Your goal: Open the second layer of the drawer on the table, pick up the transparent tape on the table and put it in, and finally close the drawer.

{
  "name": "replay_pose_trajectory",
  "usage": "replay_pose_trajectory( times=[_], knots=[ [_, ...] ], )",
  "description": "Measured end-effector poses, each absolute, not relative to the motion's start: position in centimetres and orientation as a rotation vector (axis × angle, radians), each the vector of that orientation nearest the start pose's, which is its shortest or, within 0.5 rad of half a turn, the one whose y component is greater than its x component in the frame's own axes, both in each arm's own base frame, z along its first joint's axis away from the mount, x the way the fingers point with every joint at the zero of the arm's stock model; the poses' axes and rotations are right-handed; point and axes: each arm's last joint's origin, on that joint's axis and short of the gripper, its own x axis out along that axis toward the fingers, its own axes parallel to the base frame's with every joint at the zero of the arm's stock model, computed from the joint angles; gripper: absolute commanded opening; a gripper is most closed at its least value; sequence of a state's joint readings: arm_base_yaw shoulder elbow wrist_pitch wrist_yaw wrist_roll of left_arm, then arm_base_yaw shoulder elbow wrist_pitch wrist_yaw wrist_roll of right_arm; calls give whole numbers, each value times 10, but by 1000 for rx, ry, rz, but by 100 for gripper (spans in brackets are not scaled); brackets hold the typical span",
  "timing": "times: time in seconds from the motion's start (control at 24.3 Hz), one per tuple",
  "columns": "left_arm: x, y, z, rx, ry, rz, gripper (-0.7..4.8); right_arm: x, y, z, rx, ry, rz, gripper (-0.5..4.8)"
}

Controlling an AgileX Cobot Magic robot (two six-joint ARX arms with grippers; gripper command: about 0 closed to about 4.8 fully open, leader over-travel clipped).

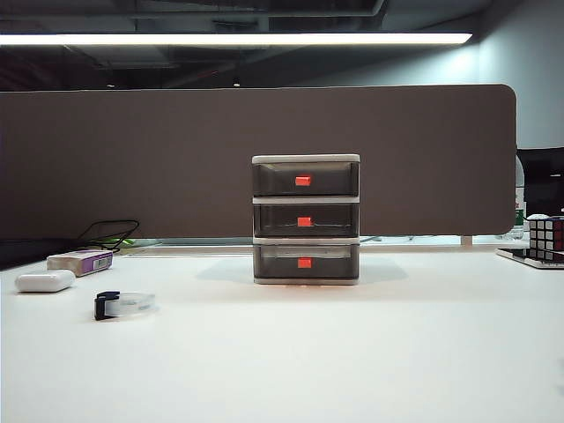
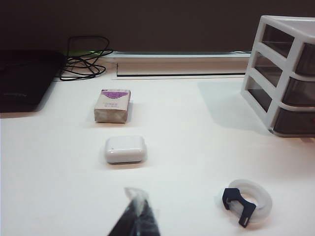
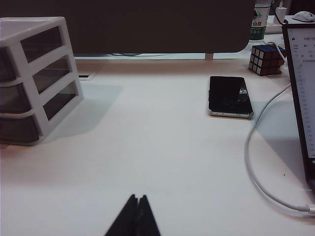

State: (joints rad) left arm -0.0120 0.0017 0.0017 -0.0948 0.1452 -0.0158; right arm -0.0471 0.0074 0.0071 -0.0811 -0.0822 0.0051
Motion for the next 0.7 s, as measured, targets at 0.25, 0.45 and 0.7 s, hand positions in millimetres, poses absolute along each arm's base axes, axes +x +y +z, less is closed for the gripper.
replay_pose_trajectory(
  times=[0.25,0.45,0.7],
  knots=[
    [97,-5,155,-22,96,-156,-5,97,-2,158,10,81,35,-1],
    [97,-5,155,-23,96,-157,-5,97,-2,158,10,81,35,-1],
    [95,-13,155,-148,121,-420,-5,97,3,158,97,90,199,-1]
  ],
)
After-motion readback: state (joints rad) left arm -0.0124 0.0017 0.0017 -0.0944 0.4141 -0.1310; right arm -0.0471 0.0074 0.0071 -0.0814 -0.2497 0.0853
